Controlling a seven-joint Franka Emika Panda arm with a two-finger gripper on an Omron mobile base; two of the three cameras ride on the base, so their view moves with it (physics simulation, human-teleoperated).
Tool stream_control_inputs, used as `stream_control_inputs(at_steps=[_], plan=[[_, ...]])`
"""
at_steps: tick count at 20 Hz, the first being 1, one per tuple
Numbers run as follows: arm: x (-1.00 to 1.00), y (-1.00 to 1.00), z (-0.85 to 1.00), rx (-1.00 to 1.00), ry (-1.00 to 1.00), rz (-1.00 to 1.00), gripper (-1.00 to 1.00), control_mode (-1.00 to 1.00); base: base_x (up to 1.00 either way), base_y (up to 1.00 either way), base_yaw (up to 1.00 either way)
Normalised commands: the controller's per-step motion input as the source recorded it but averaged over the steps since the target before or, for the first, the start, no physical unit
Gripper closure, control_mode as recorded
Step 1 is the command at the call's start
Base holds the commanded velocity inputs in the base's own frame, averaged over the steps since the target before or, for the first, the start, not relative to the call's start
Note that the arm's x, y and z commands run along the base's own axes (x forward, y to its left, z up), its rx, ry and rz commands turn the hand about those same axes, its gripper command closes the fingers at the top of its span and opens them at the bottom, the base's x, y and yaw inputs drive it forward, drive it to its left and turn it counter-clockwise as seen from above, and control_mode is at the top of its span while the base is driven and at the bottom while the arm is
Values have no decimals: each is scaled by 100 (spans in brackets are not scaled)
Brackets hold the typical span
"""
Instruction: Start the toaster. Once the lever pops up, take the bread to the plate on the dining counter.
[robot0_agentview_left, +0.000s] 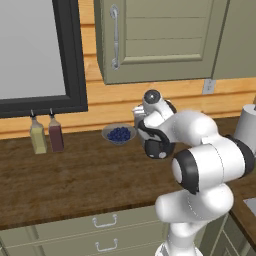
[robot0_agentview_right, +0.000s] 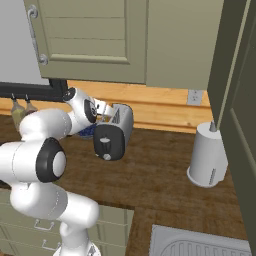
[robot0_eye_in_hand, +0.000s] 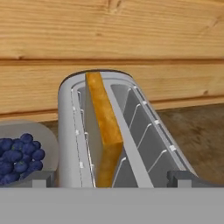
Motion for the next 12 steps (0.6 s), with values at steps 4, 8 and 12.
stream_control_inputs(at_steps=[4,8,12], plan=[[20,-11,0,0,0,3,-100,-100,0,0,0],[30,-14,-3,0,1,4,-100,-100,0,0,0],[19,-3,-13,0,0,3,-100,-100,0,0,0]])
